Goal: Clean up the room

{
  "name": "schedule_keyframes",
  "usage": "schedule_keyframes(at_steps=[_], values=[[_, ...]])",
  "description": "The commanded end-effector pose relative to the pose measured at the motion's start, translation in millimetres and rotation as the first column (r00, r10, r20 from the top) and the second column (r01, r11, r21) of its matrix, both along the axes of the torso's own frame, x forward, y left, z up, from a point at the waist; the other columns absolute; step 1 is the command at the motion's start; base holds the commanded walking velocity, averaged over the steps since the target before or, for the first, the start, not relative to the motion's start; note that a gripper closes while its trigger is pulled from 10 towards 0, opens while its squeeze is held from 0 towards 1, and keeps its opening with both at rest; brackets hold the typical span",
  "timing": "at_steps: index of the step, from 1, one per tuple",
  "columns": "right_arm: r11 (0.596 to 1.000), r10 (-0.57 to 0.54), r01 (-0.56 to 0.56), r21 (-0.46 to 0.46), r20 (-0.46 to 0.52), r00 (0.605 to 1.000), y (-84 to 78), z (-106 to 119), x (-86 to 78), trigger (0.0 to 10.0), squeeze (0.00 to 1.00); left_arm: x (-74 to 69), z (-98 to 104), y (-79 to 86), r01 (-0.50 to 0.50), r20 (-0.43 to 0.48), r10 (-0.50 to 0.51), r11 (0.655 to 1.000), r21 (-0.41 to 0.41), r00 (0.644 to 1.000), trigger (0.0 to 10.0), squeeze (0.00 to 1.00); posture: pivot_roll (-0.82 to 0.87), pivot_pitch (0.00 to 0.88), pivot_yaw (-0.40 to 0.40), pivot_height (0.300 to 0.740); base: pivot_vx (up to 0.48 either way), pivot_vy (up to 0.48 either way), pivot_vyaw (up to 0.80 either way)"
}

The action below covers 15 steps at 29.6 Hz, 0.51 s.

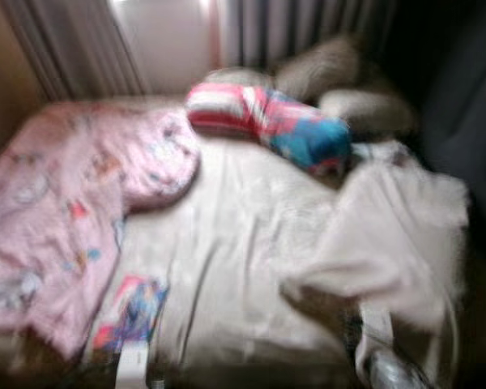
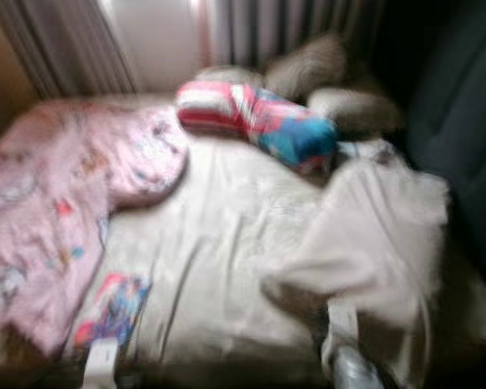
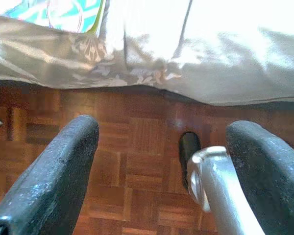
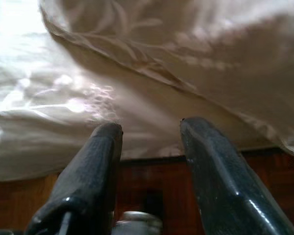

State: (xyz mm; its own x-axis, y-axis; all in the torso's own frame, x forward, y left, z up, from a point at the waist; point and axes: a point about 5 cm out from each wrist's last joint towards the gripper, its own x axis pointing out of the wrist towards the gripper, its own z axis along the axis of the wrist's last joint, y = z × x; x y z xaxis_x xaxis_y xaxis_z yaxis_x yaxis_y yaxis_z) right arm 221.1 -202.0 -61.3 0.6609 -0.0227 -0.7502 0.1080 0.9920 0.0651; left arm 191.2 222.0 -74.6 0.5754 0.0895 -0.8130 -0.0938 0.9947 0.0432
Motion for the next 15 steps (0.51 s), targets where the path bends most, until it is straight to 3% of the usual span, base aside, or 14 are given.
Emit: schedule_keyframes(at_steps=[1,15], values=[[1.000,-0.008,0.008,-0.003,0.003,1.000,-2.0,1.1,1.3,10.0,0.00,-4.6,-2.6,-0.8,0.010,-0.018,-0.010,1.000,0.006,1.000,10.0,0.00,-0.06,0.000,0.093,0.740,0.000,-0.330,0.00],[1.000,-0.013,0.013,-0.006,0.014,1.000,-2.6,1.9,2.1,10.0,0.00,-4.4,-2.6,-1.2,0.008,-0.018,-0.008,1.000,0.004,1.000,10.0,0.00,-0.06,0.000,0.090,0.740,0.000,-0.327,0.00]])
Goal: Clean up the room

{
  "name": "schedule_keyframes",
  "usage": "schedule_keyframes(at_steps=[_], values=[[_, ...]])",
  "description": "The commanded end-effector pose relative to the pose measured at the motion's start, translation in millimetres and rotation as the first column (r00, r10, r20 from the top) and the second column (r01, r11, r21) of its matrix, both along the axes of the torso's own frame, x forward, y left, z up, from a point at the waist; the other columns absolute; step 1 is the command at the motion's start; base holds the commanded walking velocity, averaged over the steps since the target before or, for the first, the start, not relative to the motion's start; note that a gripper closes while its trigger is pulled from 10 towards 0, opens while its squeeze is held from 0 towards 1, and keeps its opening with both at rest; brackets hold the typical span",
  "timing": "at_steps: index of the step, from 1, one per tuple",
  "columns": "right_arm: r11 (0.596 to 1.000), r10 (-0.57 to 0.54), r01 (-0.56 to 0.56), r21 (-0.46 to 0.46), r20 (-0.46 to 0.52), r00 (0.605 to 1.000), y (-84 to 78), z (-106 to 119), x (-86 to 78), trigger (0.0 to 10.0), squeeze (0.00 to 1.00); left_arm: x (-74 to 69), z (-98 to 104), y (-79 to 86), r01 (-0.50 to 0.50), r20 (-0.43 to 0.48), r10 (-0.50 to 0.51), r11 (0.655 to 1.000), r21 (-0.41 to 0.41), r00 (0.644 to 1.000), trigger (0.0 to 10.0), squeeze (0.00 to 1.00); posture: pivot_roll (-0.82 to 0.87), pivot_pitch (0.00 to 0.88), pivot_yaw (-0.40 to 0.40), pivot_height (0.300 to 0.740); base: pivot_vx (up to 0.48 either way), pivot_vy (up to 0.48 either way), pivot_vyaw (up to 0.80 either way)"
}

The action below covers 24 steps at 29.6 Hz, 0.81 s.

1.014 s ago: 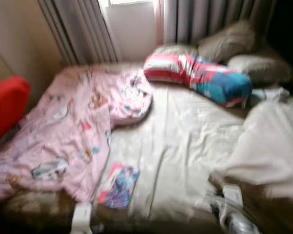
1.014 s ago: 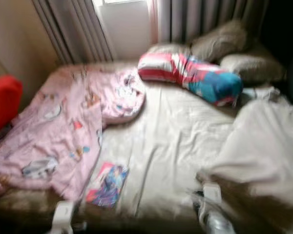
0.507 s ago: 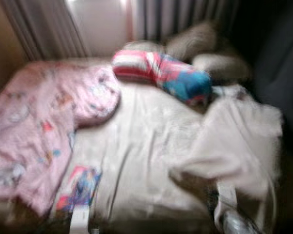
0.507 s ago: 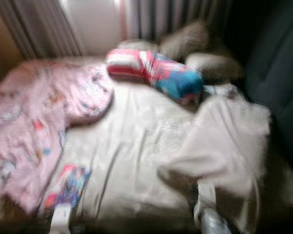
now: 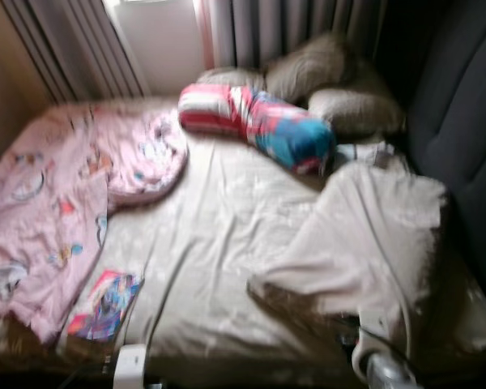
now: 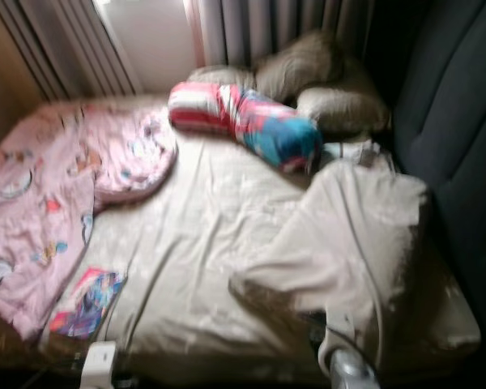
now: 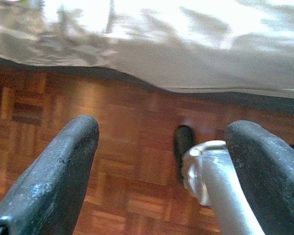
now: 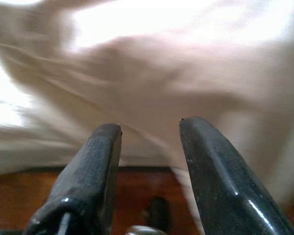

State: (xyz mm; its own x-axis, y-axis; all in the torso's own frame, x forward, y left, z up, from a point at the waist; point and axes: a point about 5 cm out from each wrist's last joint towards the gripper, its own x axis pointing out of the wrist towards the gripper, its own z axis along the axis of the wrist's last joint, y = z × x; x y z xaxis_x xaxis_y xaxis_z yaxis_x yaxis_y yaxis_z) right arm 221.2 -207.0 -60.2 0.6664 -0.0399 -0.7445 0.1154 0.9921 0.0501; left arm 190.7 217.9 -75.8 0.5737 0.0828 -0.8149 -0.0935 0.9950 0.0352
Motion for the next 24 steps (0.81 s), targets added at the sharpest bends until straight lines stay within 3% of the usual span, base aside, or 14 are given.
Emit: schedule_keyframes(at_steps=[1,16,24], values=[[1.000,-0.005,0.005,0.010,0.006,1.000,2.4,0.8,2.1,10.0,0.00,-3.9,-1.4,2.9,0.008,-0.016,-0.007,1.000,0.012,1.000,10.0,0.00,-0.06,0.000,0.090,0.740,0.000,-0.292,0.00],[1.000,-0.020,0.019,0.004,0.040,0.999,1.8,2.6,3.7,10.0,0.00,-3.4,-0.9,3.5,0.002,-0.006,-0.002,1.000,0.018,1.000,10.0,0.00,-0.07,0.000,0.093,0.740,0.000,0.000,0.00],[0.999,-0.023,0.027,-0.019,0.148,0.989,0.6,9.2,8.8,10.0,0.00,2.4,4.5,4.3,-0.023,0.104,0.021,1.000,0.019,0.994,10.0,0.00,-0.09,0.000,0.092,0.740,0.000,0.000,0.00]])
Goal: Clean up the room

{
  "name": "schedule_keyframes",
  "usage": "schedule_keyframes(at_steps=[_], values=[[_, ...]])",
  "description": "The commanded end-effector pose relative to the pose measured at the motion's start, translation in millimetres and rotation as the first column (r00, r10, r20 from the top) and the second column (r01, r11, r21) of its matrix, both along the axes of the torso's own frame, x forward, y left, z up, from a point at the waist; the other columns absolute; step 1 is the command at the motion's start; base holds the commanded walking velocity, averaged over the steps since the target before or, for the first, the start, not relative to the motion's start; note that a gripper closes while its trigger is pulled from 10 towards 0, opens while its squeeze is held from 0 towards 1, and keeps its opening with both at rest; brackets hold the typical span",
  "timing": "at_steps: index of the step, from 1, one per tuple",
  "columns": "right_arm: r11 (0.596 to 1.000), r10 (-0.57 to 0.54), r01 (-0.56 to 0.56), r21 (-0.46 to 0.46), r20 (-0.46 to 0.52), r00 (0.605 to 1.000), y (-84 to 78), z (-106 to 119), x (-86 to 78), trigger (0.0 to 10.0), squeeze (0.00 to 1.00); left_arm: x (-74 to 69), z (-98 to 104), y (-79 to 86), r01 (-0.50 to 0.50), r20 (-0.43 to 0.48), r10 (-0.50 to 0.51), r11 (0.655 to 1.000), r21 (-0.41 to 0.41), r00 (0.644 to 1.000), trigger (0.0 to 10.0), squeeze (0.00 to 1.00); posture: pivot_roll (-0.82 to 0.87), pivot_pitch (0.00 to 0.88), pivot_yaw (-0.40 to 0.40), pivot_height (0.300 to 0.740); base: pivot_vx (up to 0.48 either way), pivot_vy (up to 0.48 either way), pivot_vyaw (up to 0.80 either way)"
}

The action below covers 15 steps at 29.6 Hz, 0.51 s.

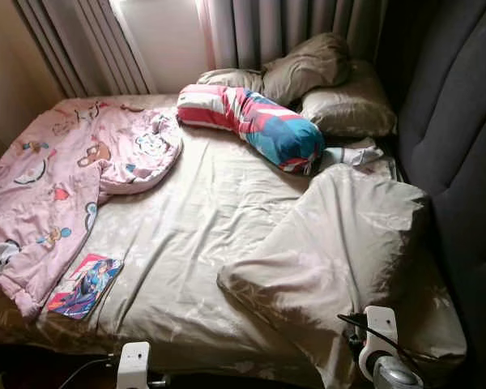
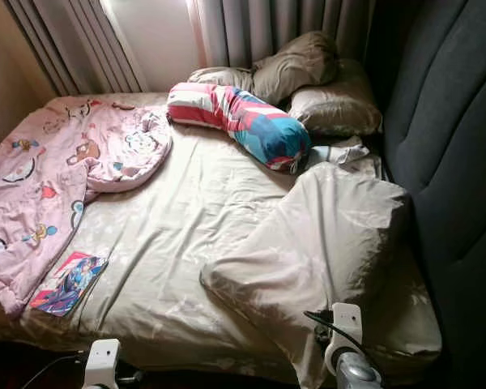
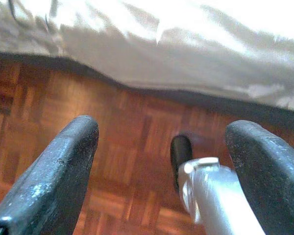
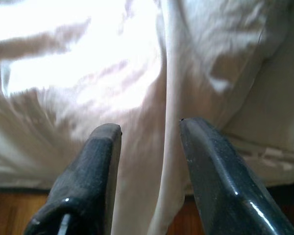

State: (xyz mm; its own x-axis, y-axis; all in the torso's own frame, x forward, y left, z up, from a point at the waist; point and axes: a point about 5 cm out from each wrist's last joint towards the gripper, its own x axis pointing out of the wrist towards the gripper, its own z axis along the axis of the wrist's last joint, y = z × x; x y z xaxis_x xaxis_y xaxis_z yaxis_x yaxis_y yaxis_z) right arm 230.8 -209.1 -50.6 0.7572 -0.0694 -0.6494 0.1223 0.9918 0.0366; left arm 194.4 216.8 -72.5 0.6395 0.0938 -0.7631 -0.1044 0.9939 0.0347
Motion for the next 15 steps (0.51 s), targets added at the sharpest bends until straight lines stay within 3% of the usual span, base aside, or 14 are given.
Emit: schedule_keyframes(at_steps=[1,9,14,15], values=[[1.000,-0.012,0.012,0.009,0.018,1.000,2.7,0,-0.8,10.0,0.00,-1.2,1,5.4,-0.015,0.019,0.014,1.000,0.012,1.000,10.0,0.00,-0.09,0.000,0.092,0.740,0.000,0.000,0.00],[1.000,0.010,-0.009,-0.012,0.125,0.992,0.5,7,3.4,10.0,0.00,6.6,10,2.4,-0.032,0.176,0.036,0.999,-0.027,0.984,10.0,0.00,-0.11,0.000,0.074,0.740,0.000,0.000,0.00],[1.000,-0.003,0.004,-0.002,0.178,0.984,-0.3,11,4.6,10.0,0.00,8.6,12,1.0,-0.022,0.219,0.030,0.999,-0.042,0.975,10.0,0.00,-0.11,0.000,0.071,0.740,0.000,0.000,0.00],[1.000,0.006,-0.005,-0.003,0.192,0.981,-0.2,12,5.0,10.0,0.00,80.9,66,-15.2,0.056,0.471,-0.061,0.998,0.024,0.880,10.0,0.00,-0.11,0.000,0.068,0.740,0.000,0.000,0.00]])
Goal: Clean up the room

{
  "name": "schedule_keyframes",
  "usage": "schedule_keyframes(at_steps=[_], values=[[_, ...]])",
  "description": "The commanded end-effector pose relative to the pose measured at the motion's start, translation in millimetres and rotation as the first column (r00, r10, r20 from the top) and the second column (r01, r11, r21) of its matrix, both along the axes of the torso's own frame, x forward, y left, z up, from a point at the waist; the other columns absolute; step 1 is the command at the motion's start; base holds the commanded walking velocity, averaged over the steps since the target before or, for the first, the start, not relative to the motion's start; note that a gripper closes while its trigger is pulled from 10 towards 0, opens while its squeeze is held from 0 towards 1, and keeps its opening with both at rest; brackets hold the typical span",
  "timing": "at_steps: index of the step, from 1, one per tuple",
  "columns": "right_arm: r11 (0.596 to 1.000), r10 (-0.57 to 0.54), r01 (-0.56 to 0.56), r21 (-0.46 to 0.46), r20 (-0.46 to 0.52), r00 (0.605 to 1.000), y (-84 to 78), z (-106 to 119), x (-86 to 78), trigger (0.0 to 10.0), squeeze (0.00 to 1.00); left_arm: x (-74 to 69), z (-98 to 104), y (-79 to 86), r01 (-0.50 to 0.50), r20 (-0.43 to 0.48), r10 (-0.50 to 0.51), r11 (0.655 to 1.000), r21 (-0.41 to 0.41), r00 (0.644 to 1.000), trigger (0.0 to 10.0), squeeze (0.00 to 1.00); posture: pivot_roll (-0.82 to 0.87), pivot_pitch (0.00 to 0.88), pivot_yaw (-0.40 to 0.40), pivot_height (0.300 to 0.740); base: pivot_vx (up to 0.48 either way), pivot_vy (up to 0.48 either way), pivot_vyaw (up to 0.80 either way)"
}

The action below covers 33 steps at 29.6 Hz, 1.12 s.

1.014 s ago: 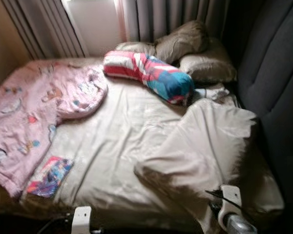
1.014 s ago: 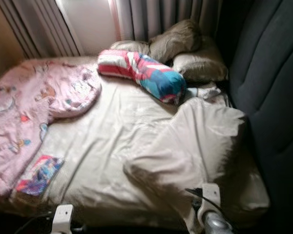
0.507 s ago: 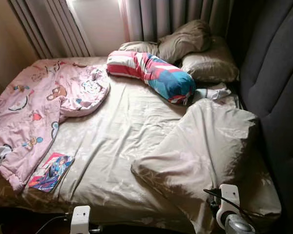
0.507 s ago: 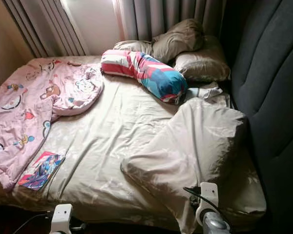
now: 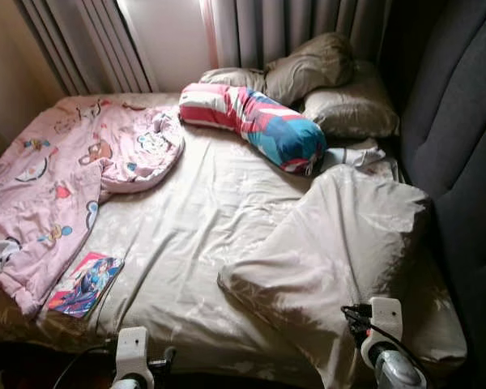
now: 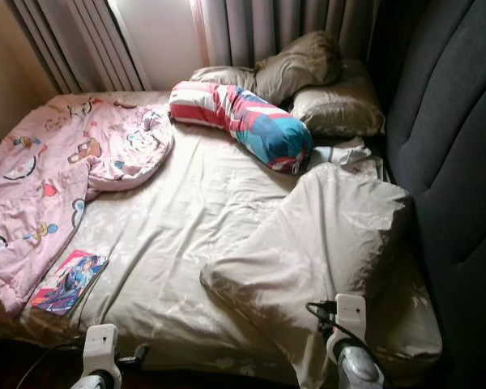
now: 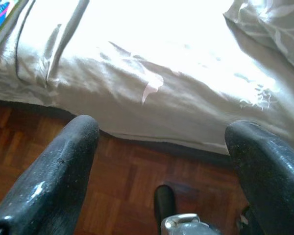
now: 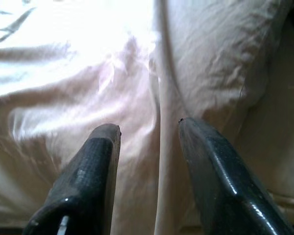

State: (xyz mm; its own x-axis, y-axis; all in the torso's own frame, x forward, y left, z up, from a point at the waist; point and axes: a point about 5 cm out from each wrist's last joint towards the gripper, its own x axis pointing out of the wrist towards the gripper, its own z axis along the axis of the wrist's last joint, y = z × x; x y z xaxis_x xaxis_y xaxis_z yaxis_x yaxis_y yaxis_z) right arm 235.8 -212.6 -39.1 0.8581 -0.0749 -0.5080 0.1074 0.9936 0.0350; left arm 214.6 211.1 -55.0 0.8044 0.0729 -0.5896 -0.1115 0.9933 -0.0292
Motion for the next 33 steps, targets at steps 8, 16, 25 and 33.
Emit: schedule_keyframes(at_steps=[8,16,25,33], values=[[1.000,0.009,-0.010,0.022,0.052,0.999,3.3,3,0.6,10.0,0.00,102.8,98,-22.7,0.084,0.467,-0.102,0.995,0.060,0.878,10.0,0.00,-0.11,0.000,0.063,0.740,0.000,0.000,0.00],[0.999,-0.031,0.029,0.019,0.107,0.994,1.4,6,0.8,10.0,0.00,103.8,104,-34.0,0.128,0.517,-0.150,0.989,0.080,0.843,10.0,0.00,-0.12,0.000,0.066,0.740,0.000,0.000,0.00],[0.999,-0.033,0.037,-0.020,0.177,0.984,0.3,13,4.2,10.0,0.00,100.2,105,-29.7,0.133,0.542,-0.166,0.986,0.099,0.824,10.0,0.00,-0.12,0.000,0.061,0.740,0.000,0.000,0.00],[0.992,0.035,0.047,-0.116,0.619,0.785,10.9,106,73.6,10.0,0.00,104.7,117,-28.8,0.120,0.590,-0.170,0.985,0.123,0.789,10.0,0.00,-0.11,0.000,0.058,0.740,0.000,0.000,0.00]])
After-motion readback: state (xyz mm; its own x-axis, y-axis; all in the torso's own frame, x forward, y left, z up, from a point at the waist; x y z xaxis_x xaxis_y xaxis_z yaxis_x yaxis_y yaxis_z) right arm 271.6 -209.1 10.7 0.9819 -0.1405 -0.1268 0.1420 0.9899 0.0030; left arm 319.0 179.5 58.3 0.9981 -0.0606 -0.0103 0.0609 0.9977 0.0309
